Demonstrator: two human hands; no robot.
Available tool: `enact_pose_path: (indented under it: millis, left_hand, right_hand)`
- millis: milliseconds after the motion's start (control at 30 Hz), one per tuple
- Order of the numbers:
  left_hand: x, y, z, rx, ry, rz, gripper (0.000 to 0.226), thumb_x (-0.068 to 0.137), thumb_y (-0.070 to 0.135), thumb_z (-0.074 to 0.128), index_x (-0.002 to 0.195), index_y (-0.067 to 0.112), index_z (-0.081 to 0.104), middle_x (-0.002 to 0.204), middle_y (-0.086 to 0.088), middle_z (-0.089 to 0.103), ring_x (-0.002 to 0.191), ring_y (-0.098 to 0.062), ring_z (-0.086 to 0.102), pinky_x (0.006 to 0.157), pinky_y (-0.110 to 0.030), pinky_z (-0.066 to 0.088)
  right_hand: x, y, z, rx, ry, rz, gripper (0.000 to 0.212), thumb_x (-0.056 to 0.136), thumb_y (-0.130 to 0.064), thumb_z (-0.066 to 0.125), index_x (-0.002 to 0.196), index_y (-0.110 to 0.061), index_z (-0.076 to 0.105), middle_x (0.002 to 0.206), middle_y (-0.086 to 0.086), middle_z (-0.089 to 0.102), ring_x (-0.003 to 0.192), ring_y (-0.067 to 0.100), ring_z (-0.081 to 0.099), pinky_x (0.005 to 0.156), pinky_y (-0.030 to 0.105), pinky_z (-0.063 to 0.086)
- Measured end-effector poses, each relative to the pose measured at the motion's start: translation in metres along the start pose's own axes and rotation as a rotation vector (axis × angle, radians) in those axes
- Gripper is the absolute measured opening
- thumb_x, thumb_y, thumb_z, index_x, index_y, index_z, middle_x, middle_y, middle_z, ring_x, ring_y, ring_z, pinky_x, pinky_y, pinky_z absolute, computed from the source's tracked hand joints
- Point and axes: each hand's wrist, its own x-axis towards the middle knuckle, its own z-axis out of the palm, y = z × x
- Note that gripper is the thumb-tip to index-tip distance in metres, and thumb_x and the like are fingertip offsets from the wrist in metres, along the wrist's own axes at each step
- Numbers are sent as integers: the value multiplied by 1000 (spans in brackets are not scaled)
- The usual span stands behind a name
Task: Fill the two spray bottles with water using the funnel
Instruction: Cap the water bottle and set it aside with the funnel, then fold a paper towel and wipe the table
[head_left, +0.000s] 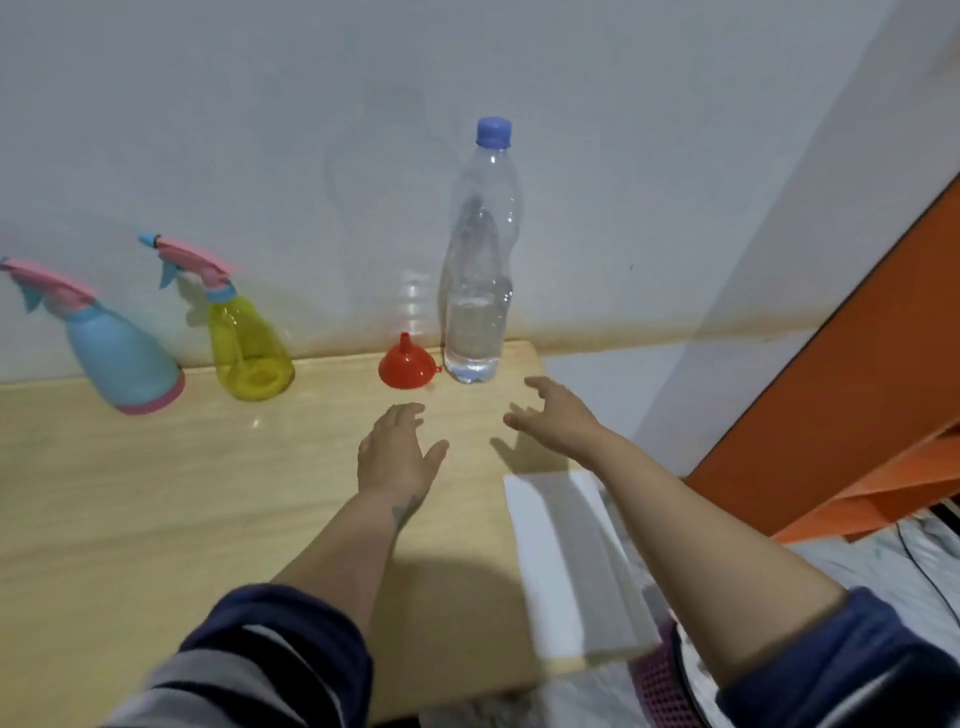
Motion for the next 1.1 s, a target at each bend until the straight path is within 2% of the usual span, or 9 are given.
enact_pose_path:
  millis: [100, 167, 300, 400, 633, 767, 867, 967, 1100]
  left_hand:
    - [-46, 15, 7, -49, -46, 61, 49, 86, 34, 64, 130, 21, 49, 131, 8, 52, 124, -11, 49, 102, -31, 37]
    - [-72, 27, 12, -43, -85, 90, 47, 87, 34, 63, 130, 20, 48, 133, 8, 50, 126, -12, 48, 104, -33, 36]
    - [-113, 44, 23, 45, -237, 114, 57, 92, 39, 55, 143, 21, 36, 153, 6, 31, 147, -14, 16, 120, -39, 13]
    - [-135, 46, 32, 105, -331, 130, 64, 95, 44, 49, 149, 21, 25, 160, 4, 15, 149, -13, 2, 120, -41, 1]
    - [-153, 45, 46, 205, -433, 135, 77, 94, 53, 45, 154, 21, 9, 162, 5, 0, 149, -14, -7, 119, -45, -5]
    - [-153, 48, 45, 213, -443, 129, 74, 94, 52, 46, 153, 22, 12, 162, 5, -1, 149, -15, -8, 119, -47, -5]
    - [-154, 51, 44, 203, -440, 117, 75, 94, 51, 46, 153, 24, 10, 162, 5, -2, 149, -15, -8, 119, -49, -5]
    - [-155, 56, 42, 202, -458, 146, 70, 95, 43, 45, 153, 36, 6, 161, 7, -10, 148, -17, -14, 117, -55, -7]
    - [-150, 61, 39, 310, -522, 235, 57, 96, 27, 38, 149, 42, 21, 161, 11, -6, 148, -18, -16, 112, -61, -11]
  right_hand:
    - [-40, 32, -1, -75, -62, 13, 58, 89, -25, 63, 141, -12, 43, 144, 8, 45, 128, 19, 51, 100, 25, 39]
    - [-61, 55, 1, -170, -52, 23, 52, 89, -26, 61, 137, -13, 48, 143, 7, 46, 129, 21, 49, 101, 27, 39]
    - [-94, 94, 16, -238, -5, 65, 44, 88, -31, 61, 129, -16, 57, 136, 6, 53, 125, 24, 51, 103, 37, 44]
    - [-112, 113, 28, -257, 121, 112, 40, 90, -32, 59, 126, -14, 58, 129, 7, 56, 117, 26, 55, 96, 34, 48]
    - [-123, 134, 39, -119, 264, 270, 35, 96, -31, 51, 123, -9, 57, 125, 9, 58, 114, 27, 56, 90, 36, 50]
    - [-122, 137, 34, -32, 314, 295, 12, 95, -20, 54, 95, -14, 64, 107, 6, 68, 87, 21, 58, 69, 27, 43]
    - [-121, 134, 31, -40, 322, 293, 14, 93, -20, 55, 81, -18, 61, 97, 3, 69, 78, 18, 55, 64, 26, 40]
    - [-120, 127, 27, 12, 339, 251, 16, 92, -21, 57, 77, -18, 62, 87, 0, 68, 79, 18, 60, 64, 27, 47]
    - [-115, 113, 24, 122, 323, 170, 17, 89, -19, 59, 72, -19, 60, 80, -4, 66, 78, 17, 60, 67, 27, 49]
